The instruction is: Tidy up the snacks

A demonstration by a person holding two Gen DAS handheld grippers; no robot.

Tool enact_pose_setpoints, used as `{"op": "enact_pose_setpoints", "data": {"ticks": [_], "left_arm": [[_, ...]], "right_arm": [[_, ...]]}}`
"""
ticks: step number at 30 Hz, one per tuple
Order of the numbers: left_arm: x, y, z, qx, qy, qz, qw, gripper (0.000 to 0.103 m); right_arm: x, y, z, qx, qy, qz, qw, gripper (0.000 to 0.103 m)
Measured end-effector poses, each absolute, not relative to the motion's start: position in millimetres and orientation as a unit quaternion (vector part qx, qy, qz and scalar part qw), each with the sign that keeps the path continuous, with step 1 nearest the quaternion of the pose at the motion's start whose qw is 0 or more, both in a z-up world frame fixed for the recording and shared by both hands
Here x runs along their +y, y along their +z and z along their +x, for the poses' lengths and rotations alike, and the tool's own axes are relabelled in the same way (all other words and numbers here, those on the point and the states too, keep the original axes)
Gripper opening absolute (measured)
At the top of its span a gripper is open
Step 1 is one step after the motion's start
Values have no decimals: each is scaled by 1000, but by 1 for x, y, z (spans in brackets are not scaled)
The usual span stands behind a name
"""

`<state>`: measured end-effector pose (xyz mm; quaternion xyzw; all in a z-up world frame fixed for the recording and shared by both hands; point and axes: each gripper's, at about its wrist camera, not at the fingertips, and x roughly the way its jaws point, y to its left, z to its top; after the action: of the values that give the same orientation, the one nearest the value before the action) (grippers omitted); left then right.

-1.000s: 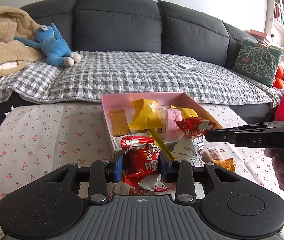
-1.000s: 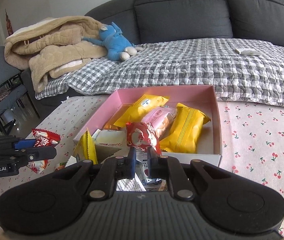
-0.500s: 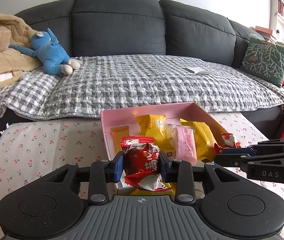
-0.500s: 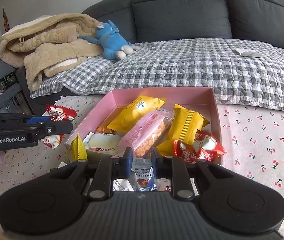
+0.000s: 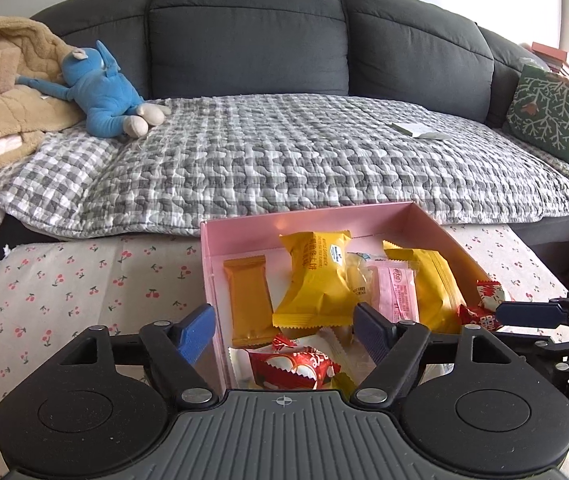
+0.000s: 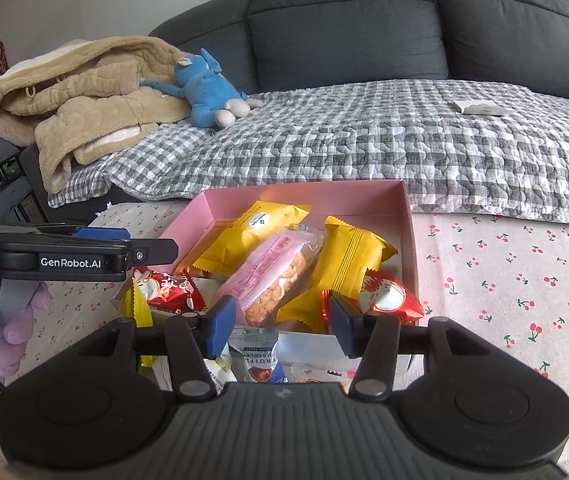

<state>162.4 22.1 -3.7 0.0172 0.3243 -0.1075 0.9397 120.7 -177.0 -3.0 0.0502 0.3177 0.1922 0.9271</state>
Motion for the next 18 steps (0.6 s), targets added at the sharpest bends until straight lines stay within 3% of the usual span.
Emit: {"op": "enact_pose_setpoints", "data": {"ticks": [4,6,18], "left_arm": [[23,-3,154,328,-108,22,938,84],[25,-2,148,328,-108,20,938,86],[38,1,108,323,-104,38,940,95]], "right_arm": [[-176,-1,117,316,193,44,928,61],[-174,-1,113,315,196,40,928,72],[-165,3,86,313,206,-6,927,95]]}}
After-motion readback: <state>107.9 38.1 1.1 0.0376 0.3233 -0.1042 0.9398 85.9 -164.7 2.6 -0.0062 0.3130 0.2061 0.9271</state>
